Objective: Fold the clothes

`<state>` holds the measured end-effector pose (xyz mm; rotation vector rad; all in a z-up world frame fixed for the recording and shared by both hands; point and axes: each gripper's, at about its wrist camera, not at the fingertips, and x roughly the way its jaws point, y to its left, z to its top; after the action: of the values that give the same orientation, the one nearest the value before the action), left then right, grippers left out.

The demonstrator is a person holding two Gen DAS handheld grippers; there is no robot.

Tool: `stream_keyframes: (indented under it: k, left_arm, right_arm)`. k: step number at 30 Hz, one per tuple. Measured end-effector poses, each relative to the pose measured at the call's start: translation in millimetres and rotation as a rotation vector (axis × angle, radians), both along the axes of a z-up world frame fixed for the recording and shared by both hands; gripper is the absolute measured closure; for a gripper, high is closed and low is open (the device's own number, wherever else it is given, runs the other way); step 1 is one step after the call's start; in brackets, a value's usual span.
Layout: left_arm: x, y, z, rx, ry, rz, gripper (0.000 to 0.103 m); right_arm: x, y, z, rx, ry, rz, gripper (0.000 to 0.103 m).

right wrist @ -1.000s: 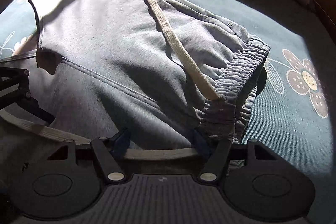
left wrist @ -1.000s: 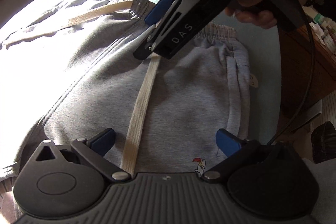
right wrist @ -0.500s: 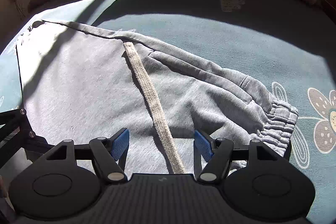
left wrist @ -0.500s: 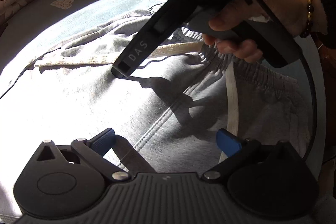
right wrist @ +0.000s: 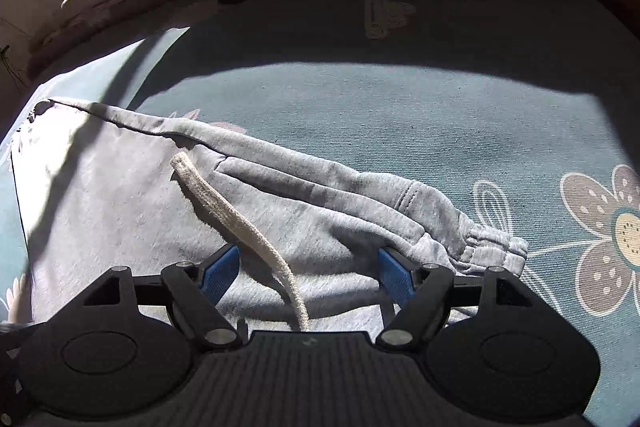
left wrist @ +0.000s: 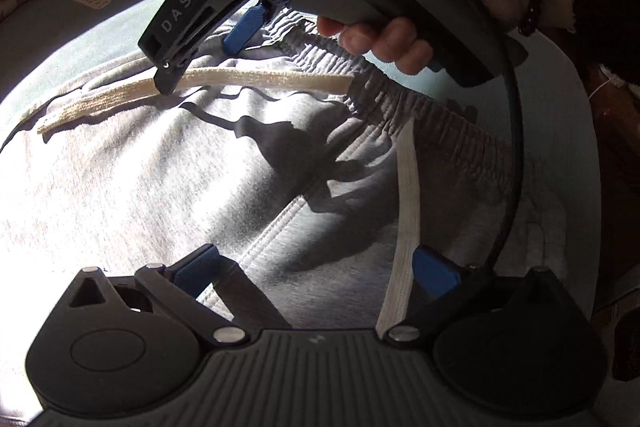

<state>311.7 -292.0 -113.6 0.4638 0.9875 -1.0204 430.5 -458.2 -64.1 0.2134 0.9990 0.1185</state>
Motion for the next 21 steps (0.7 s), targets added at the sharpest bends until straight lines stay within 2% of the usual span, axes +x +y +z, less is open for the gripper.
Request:
stream_keyframes:
  k: [2, 4, 9, 13, 17, 20, 21]
  left_arm:
    - [1, 8, 8, -0.023, -0.009, 0.031, 0.001]
    - [5, 18, 15, -0.034, -0.01, 0.077, 0.001]
    - [15, 55, 28, -0.029, -0.012, 0.177, 0.001]
    - [8, 81, 29, -0.011, 0.015, 0.246, 0.001]
    - [0, 94, 29, -0.013, 0.052, 0.307, 0.001]
    - [-7, 106, 31, -0.013, 0.043, 0.334, 0.001]
    - [-9, 110, 32, -0.013, 0.039, 0.343, 0.001]
  right_arm:
    - [-3, -2, 9, 0.017, -0.021, 0.011, 0.027]
    - [-9, -4, 22, 0.035, -0.052, 0.03, 0.034]
    - [-25, -6, 38, 0.016, -0.046, 0.105, 0.049]
    - [-14, 12, 35, -0.031, -0.062, 0.178, 0.053]
    - [17, 42, 24, -0.062, -0.084, 0.248, 0.061]
    - [36, 67, 11, -0.141, -0.084, 0.31, 0.061]
    - [38, 73, 10, -0.163, -0.077, 0.33, 0.071]
